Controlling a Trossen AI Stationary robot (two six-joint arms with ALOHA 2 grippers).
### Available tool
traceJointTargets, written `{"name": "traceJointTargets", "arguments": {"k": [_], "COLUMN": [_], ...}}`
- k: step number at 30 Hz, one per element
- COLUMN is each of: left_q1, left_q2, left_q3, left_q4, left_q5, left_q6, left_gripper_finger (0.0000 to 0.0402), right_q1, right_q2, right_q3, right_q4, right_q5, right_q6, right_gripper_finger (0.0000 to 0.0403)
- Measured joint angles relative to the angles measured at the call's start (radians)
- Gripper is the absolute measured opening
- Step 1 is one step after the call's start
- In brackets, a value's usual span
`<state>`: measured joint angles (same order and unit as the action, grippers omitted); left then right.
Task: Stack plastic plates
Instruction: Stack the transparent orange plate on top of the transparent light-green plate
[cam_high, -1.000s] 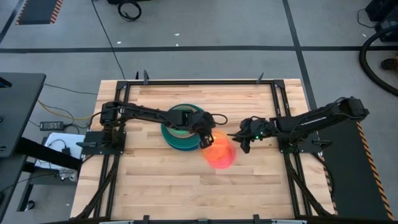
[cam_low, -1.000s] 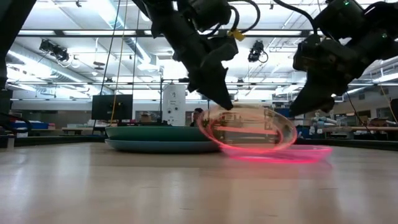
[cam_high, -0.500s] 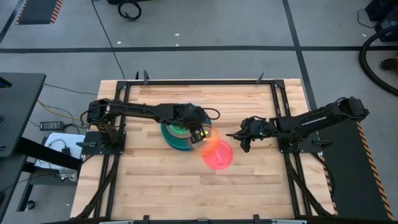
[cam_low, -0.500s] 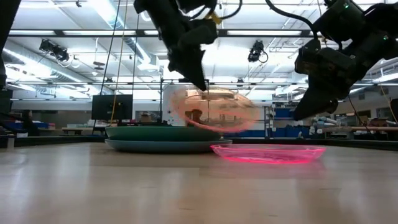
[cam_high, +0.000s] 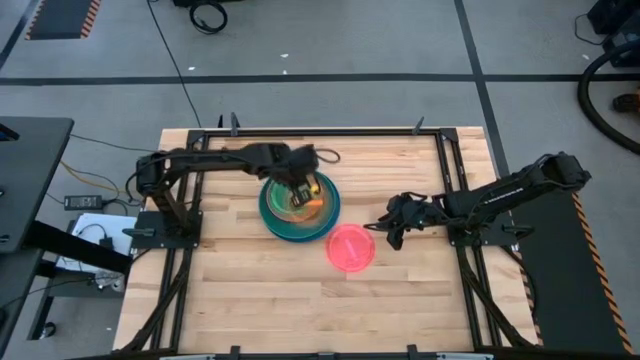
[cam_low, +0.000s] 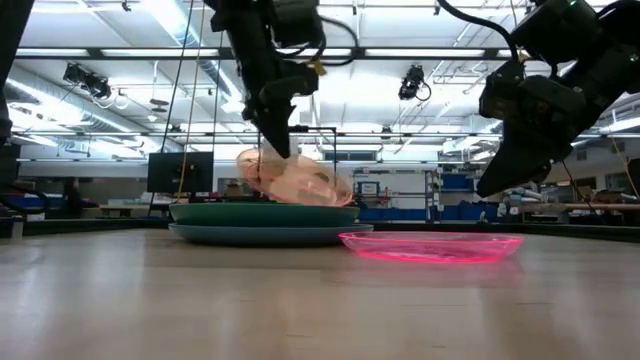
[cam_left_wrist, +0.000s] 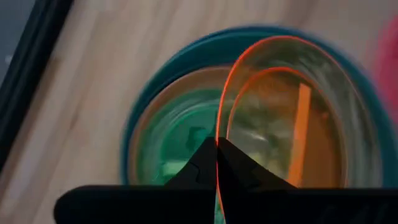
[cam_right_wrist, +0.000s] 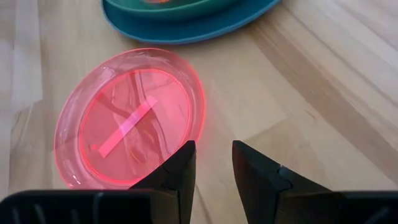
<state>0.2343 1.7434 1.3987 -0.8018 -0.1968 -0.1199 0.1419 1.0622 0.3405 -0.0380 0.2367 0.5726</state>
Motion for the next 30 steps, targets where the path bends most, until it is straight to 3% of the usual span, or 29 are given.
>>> {"name": "traceJointTargets", "arguments": {"k": [4,11,16,20,26,30], "left_q1": [0.08,0.222,0.291,0.302,0.285,0.282], "left_q2": [-0.027,-0.038,-0.036,-0.036,-0.036,-0.042], "left_q3": [0.0,-0.008,-0.117,-0.206,-0.237,-0.236], "left_q4": [-0.039,-0.111,-0.058,0.083,0.124,0.126], "left_q5": [0.015,0.166,0.279,0.334,0.307,0.28], "left_q6": [0.034,0.095,0.11,0.076,0.017,0.018], "left_gripper_finger": [0.0008,0.0008,0.0008,0.0008,0.0023,0.0068], "right_q1": [0.017,0.046,0.056,0.056,0.056,0.056], "right_q2": [0.0,0.0,0.0,0.0,0.0,0.0], "right_q3": [0.0,0.0,0.0,0.0,0.0,0.0], "right_q4": [0.005,0.007,0.008,0.009,0.026,0.039], "right_q5": [0.008,0.044,0.058,0.062,0.077,0.077], "right_q6": [0.004,0.013,0.014,0.013,0.01,0.008], "right_gripper_finger": [0.0115,0.0114,0.0114,0.0114,0.0114,0.0114]}}
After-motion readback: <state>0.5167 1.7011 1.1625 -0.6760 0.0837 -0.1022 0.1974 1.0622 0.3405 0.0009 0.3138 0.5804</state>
